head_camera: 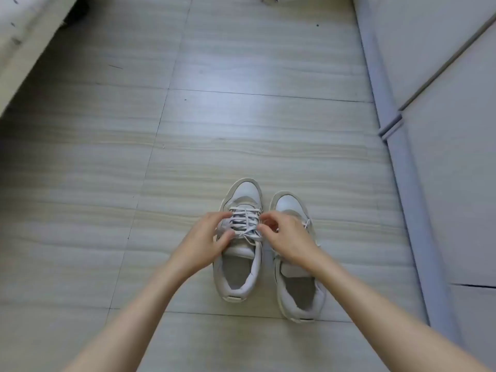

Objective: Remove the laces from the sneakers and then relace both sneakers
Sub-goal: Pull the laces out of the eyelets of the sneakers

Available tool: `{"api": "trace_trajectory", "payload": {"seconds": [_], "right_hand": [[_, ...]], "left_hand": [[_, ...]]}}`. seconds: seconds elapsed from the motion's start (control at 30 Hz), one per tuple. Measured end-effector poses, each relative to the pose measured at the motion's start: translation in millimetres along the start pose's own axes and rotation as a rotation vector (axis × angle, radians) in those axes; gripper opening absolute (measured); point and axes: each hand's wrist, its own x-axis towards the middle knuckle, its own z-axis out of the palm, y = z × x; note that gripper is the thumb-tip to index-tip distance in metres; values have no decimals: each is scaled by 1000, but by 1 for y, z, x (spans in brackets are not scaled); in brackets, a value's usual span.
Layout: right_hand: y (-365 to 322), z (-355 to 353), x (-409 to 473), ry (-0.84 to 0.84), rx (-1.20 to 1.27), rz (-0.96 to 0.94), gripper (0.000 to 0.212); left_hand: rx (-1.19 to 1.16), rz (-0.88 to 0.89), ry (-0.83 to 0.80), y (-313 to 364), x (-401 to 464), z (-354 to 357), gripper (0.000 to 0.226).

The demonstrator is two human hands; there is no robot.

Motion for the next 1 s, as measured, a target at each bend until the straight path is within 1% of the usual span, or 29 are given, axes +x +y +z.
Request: {"api": "trace_trajectory", "payload": {"seconds": [0.1,0.17,0.27,0.4,0.47,0.57,0.67,0.77,0.87,0.93,1.0], "right_hand": [[3,8,0,-60,-88,-41,38],[4,12,-2,-102,-157,-52,48],[5,15,-7,-123,-236,-67,61],[-2,16,-10,-92,-327,-89,57],[-9,14,-15,-75,-329,-91,55],[-24,3,-30,-37,-192,-112,62],[-49,-20,-50,54,-65,-136,64],[-81,-51,-76,107,24,-108,57],[-115,-82,-113,109,107,-94,59],[-139,-98,-141,99,284,-117,54],[-162,-114,-173,112,505,-193,49]], "left_hand": [[36,-28,-81,-10,-1,8,55],[6,-59,-120,-13,-1,11,59],[-36,-65,-56,-17,-1,12,53],[-93,-104,-2,-15,-7,11,34],[-89,-129,14,-11,-11,5,32],[-94,-121,52,6,-22,-13,30],[-118,-75,122,35,-37,-40,28],[-129,4,229,76,-57,-75,22],[-193,98,346,127,-87,-113,27],[-270,167,389,161,-111,-136,30],[-332,250,415,193,-136,-156,29]]}}
